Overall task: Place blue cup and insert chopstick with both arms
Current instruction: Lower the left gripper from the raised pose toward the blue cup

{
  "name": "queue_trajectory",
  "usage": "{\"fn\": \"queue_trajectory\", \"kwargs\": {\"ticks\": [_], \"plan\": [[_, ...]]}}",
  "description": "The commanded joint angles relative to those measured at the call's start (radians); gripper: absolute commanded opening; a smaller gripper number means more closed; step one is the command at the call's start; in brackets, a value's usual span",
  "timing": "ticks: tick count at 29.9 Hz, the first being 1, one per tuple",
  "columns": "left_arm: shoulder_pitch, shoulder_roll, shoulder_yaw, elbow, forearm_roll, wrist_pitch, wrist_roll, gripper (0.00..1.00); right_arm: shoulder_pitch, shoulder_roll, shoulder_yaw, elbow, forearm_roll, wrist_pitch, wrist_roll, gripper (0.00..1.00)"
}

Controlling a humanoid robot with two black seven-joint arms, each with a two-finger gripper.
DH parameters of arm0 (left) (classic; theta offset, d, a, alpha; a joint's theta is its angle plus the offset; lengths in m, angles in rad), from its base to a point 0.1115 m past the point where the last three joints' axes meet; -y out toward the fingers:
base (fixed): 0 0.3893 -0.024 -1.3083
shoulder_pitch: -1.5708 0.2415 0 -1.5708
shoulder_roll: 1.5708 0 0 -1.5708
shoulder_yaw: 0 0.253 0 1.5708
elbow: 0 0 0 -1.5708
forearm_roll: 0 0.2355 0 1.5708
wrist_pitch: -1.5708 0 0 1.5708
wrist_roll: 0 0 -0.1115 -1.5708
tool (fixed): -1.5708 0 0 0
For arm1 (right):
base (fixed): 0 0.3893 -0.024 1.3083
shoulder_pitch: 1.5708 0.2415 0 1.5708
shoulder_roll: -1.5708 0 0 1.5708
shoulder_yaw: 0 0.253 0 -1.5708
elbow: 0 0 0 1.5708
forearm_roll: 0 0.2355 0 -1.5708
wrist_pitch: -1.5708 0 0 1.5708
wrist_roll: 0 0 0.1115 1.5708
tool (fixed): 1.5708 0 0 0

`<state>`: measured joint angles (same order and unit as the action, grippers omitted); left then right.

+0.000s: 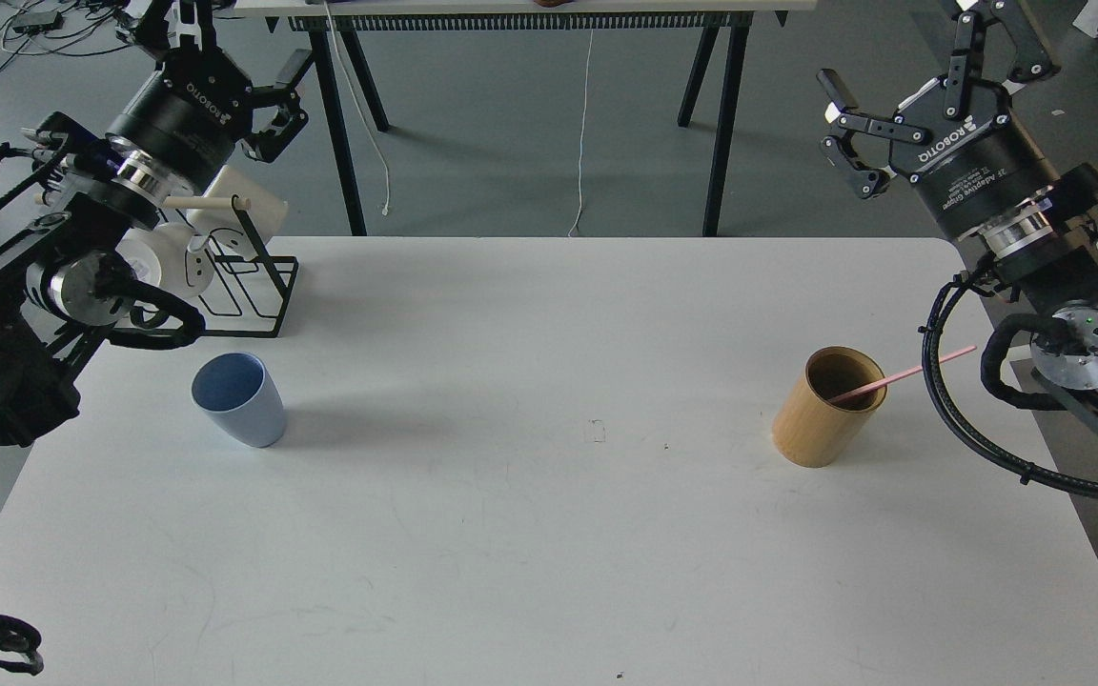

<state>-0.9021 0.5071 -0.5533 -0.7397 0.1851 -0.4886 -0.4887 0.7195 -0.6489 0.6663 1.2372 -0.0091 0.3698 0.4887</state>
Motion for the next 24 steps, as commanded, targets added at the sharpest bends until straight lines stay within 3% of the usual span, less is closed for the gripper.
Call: {"fn": "queue_trajectory", "kwargs": {"ticks": [1, 10, 13, 19, 24], "plan": [[0.000, 0.005, -0.025, -0.004, 0.000, 0.000, 0.000, 0.99, -0.012, -0.002, 0.001, 0.001, 0.000, 0.000, 0.000, 0.96], [0.000, 0.025, -0.092, 0.000, -0.007, 0.000, 0.000, 0.99, -0.017, -0.002, 0.001, 0.002, 0.000, 0.000, 0.000, 0.96], [0.000, 0.036, -0.099, -0.061, -0.007, 0.000, 0.000, 0.99, -0.017, -0.002, -0.001, 0.004, 0.000, 0.000, 0.000, 0.96], [0.039, 0.211, -0.100, -0.260, 0.007, 0.000, 0.000, 0.99, -0.023, -0.002, 0.001, 0.004, 0.000, 0.003, 0.000, 0.96], [0.006, 0.356, -0.094, -0.294, 0.179, 0.000, 0.000, 0.99, -0.025, -0.002, 0.003, 0.004, -0.002, 0.009, 0.000, 0.96]]}}
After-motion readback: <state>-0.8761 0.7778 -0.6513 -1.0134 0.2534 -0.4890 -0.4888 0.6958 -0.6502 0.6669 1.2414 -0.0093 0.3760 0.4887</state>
